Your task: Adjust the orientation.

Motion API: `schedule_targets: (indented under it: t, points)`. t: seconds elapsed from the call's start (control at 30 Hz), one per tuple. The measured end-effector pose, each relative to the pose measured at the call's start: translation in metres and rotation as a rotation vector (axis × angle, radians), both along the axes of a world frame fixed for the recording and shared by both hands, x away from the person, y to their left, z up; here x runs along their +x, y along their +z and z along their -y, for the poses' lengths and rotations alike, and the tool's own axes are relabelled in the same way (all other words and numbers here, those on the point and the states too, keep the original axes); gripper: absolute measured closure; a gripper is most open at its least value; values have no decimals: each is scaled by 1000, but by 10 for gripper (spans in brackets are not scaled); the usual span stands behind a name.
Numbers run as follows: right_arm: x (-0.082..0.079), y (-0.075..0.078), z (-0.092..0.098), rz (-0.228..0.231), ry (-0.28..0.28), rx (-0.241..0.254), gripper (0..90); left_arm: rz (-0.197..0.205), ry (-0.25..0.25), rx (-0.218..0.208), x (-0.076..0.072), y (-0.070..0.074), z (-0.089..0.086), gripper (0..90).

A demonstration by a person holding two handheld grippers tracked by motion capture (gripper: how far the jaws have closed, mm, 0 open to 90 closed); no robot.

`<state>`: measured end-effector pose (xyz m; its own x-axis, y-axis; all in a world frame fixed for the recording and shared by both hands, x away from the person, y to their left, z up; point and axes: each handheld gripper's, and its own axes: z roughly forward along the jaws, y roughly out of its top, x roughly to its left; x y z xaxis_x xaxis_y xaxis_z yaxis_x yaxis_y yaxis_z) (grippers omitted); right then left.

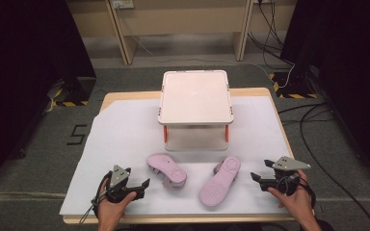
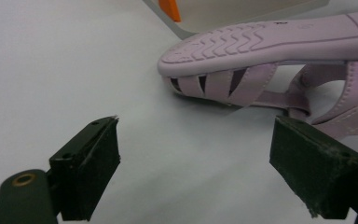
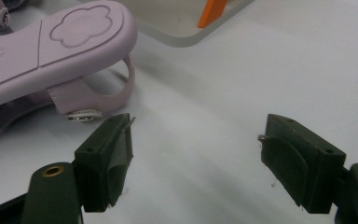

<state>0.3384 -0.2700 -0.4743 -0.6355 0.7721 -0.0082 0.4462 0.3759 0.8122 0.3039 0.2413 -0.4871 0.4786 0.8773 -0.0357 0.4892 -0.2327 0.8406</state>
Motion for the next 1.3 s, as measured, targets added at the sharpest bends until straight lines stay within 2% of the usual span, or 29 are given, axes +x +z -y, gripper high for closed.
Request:
schedule_targets:
  t: [0.2,0.57,0.67,0.83,0.9,0.97,1.07,1.23,1.3]
  points:
    - [0,0,-1,0,3,-10,252,13,-14,1,1,1,10,160]
    - [0,-2,-2,-8,10,-23,251,18,-42,33,20,-4,33,184]
    - [1,-3,-3,-6,18,-26,251,18,-28,58,27,-4,42,188]
    - [0,-2,-3,-6,18,-26,251,43,-1,85,39,-3,49,225]
    - [1,-2,-3,-6,20,-27,251,62,-4,76,42,0,48,280]
    - [1,-2,-3,-6,23,-24,251,68,-13,76,45,4,51,293]
    - [0,-2,-3,-7,26,-24,251,91,-19,117,47,6,55,297]
    - [0,-2,-4,-5,30,-25,251,99,-6,95,53,3,58,257]
    - [0,-2,-4,-6,30,-23,251,87,-2,119,55,1,60,247]
